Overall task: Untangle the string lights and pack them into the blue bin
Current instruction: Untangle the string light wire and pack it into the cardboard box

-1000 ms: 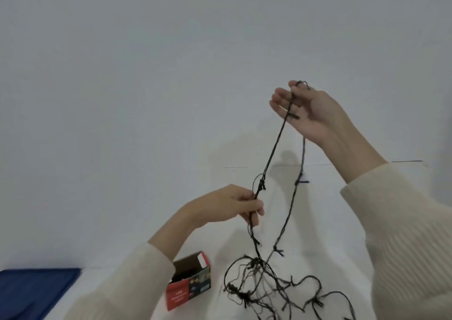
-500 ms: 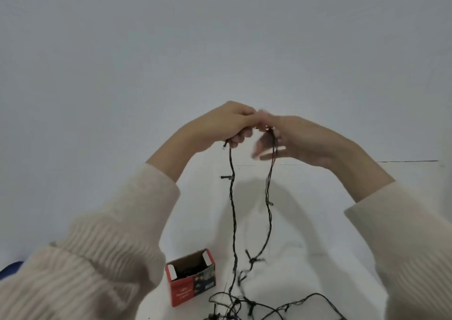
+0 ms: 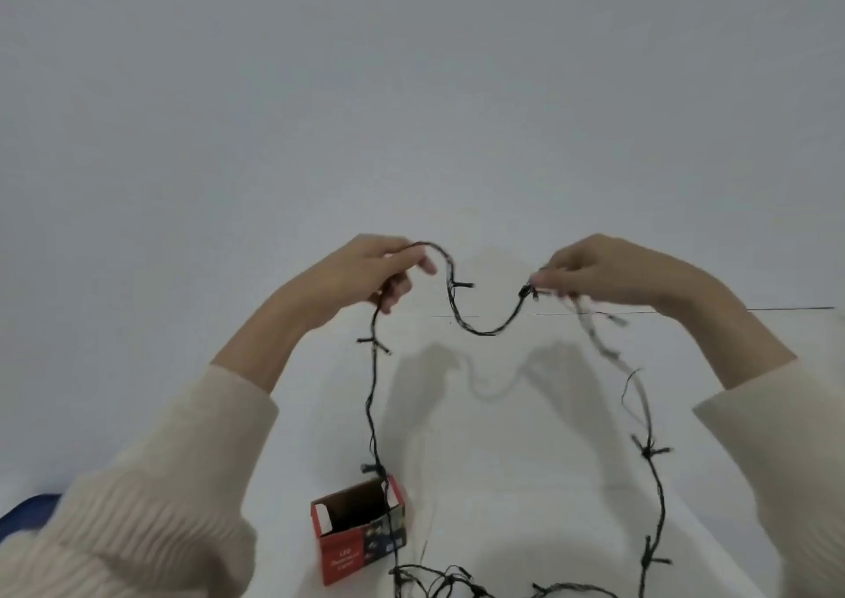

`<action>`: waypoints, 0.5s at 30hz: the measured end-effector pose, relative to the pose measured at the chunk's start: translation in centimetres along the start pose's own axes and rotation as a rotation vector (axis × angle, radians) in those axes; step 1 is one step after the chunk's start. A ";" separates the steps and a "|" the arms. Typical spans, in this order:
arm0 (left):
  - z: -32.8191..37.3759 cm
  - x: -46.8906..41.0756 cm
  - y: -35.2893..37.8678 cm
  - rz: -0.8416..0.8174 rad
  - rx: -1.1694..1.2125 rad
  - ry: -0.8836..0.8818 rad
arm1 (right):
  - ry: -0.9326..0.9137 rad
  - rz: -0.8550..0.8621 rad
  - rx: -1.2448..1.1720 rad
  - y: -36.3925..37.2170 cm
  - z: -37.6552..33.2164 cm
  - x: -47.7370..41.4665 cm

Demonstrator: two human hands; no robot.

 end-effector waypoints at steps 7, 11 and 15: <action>6.6 -2.3 1.0 0.044 -0.127 0.159 | -0.047 -0.156 -0.755 2.4 -5.7 -0.7; 1.6 -1.3 0.3 -0.052 -0.076 0.009 | 0.059 0.054 -0.910 0.0 -2.1 -1.6; -3.9 0.0 -0.3 -0.130 -0.091 -0.143 | 0.193 0.302 -0.984 -1.8 2.6 -1.8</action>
Point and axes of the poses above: each hand's wrist, its own x-axis away from the middle knuckle, its own y-axis out of the palm, z = x × y, the point moved 9 cm from there along -x, towards the middle knuckle, and after that the axes turned 3 degrees about z, right-handed, at the moved point
